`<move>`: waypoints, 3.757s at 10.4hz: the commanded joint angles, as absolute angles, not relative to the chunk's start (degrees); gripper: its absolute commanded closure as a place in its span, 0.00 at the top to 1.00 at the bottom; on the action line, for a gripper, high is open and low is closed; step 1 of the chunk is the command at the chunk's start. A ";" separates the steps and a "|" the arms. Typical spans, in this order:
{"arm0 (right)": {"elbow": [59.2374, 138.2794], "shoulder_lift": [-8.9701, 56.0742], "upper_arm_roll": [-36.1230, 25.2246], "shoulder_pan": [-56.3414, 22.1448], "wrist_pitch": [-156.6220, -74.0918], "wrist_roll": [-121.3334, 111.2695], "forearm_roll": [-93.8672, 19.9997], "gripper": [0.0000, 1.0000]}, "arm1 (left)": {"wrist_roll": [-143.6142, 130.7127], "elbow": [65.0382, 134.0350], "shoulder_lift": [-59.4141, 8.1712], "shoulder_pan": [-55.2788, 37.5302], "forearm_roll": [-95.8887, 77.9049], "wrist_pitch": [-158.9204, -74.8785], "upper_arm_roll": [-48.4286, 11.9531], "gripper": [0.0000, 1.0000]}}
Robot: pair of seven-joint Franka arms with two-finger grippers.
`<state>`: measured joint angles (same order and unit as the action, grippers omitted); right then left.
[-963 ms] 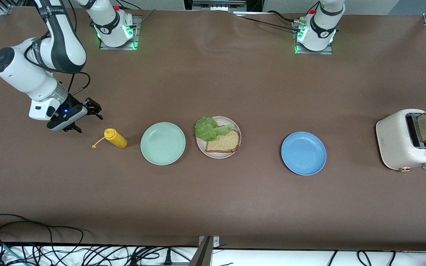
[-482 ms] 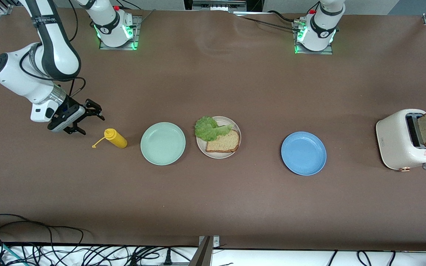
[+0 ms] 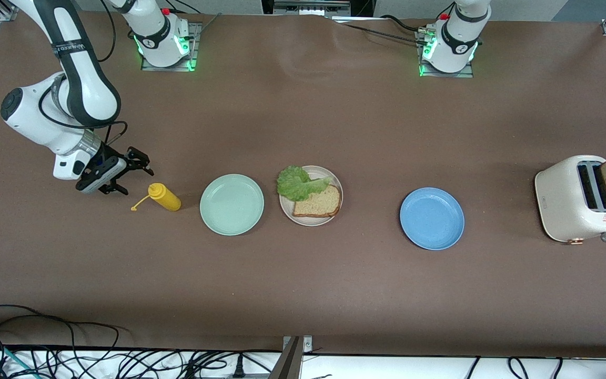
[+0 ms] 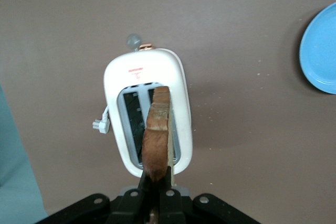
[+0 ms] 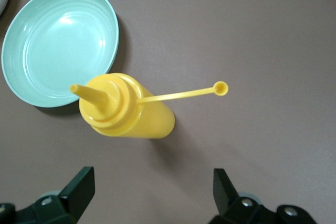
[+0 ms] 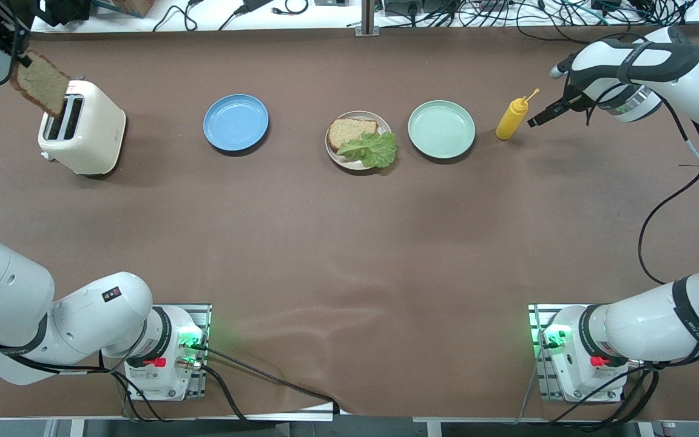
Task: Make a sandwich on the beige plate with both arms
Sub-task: 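Grasp the mustard bottle with the right gripper while the left gripper holds bread, then close the right gripper on the mustard bottle and lift it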
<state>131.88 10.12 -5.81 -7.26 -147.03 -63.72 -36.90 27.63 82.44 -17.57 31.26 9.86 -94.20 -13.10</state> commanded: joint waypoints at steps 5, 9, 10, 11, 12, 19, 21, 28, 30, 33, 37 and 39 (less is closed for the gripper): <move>131.84 11.69 -5.10 -7.03 -147.39 -66.44 -39.99 1.00 | 20.06 80.51 -18.10 22.95 12.13 -92.20 -18.28 0.00; 130.78 14.67 -3.61 -7.38 -147.57 -68.72 -45.95 1.00 | 19.51 80.51 -18.46 21.97 11.95 -92.28 -18.19 0.00; 130.43 15.20 -3.26 -7.38 -147.57 -70.04 -47.53 1.00 | 19.42 80.51 -18.54 21.97 11.95 -92.29 -18.19 0.00; 130.34 15.38 -3.25 -7.38 -147.57 -70.92 -47.81 1.00 | 18.81 80.51 -18.46 21.97 12.04 -92.20 -18.19 0.00; 130.34 15.38 -3.25 -7.38 -147.48 -71.01 -47.81 1.00 | 18.63 80.51 -18.46 21.97 11.95 -92.28 -18.19 0.00; 129.29 16.96 -3.25 -7.47 -147.83 -72.24 -47.72 1.00 | 13.11 81.03 -18.81 19.52 11.16 -92.11 -18.19 0.00; 129.20 16.96 -3.25 -7.47 -147.83 -72.33 -47.72 1.00 | 10.38 80.95 -18.55 18.90 9.16 -89.32 -18.37 0.00; 129.20 16.96 -3.25 -7.47 -147.83 -72.42 -47.46 1.00 | 5.80 80.33 -18.19 19.25 8.35 -89.21 -18.54 0.00; 129.20 16.96 -3.25 -7.47 -147.83 -72.69 -47.46 1.00 | 5.89 80.33 -18.19 19.25 8.52 -89.21 -18.72 0.00; 129.11 17.66 -3.25 -7.47 -147.83 -72.86 -47.11 1.00 | 6.06 80.33 -18.19 19.16 8.79 -89.12 -18.81 0.00; 127.53 20.48 -4.65 -7.29 -147.40 -78.47 -46.94 1.00 | 5.98 80.33 -18.11 19.16 8.35 -89.03 -18.90 0.00; 127.09 20.57 -5.79 -7.12 -145.82 -79.98 -46.32 1.00 | 5.89 80.33 -18.11 18.99 8.26 -89.03 -18.90 0.00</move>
<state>128.53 19.84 -5.00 -7.42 -147.25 -77.77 -46.06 6.11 81.10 -18.57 19.13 9.46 -89.98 -18.87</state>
